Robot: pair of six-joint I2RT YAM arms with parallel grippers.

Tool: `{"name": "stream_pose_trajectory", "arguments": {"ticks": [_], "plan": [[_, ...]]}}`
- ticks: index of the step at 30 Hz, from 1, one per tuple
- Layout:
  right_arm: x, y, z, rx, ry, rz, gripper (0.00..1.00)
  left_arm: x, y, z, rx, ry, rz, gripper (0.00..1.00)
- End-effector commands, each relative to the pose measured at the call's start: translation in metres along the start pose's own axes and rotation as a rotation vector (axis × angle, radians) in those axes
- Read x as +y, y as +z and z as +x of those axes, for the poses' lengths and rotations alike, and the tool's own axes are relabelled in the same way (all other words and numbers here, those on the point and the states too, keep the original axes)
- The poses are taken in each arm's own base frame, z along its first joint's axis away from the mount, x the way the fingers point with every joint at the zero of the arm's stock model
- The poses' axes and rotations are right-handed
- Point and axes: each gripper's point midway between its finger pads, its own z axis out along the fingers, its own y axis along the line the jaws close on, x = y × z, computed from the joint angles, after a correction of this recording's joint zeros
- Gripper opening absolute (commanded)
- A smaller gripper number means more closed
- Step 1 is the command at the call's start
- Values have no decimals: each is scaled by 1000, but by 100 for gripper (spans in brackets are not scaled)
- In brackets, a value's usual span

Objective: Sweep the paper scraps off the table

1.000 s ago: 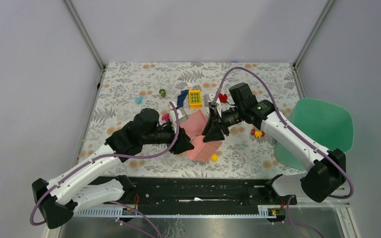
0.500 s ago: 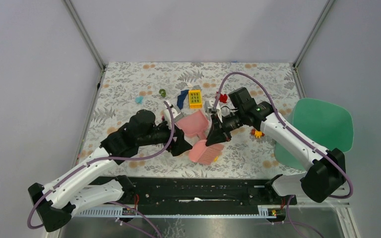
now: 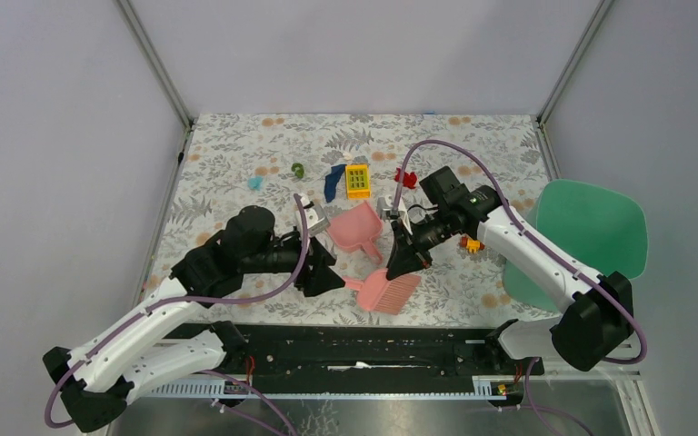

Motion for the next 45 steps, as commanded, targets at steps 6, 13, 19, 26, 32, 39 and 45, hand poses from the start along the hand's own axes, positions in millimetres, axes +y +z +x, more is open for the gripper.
{"name": "stream_pose_trajectory", "arguments": {"ticks": [6,13,19,26,32,39,45], "plan": [[16,-10,-23,-86,-40,-65,0,-8,6,13,48,18,82,60],[16,-11,-24,-104,-35,-82,0,-7,9,14,57,18,85,52],[15,-11,-24,-107,-29,-84,0,-12,11,15,66,19,125,36],[10,-10,-19,-90,-28,-68,0,-14,15,16,71,13,151,26],[10,-11,-19,-91,-32,-65,0,-15,20,19,89,0,173,10],[7,-9,-16,-85,-31,-62,5,-15,21,18,83,-5,174,0],[-8,-12,-17,-59,-23,33,45,-1,17,17,68,1,76,0]]}}
